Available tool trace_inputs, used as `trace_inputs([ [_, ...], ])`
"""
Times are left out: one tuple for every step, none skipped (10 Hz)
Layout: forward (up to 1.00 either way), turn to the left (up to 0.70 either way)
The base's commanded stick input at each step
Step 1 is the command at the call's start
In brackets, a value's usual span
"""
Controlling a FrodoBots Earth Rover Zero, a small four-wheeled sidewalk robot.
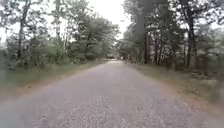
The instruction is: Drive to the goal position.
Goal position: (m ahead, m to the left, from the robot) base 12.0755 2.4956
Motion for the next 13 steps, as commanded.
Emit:
trace_inputs([
  [0.7, 0.0],
  [0.7, 0.0],
  [0.7, 0.0],
  [0.7, 0.0],
  [0.7, 0.0],
  [0.7, 0.0],
  [0.7, 0.0],
  [0.7, 0.0],
  [0.7, 0.0],
  [0.7, 0.0],
  [0.7, 0.0],
  [0.7, 0.0],
  [0.7, 0.0],
])
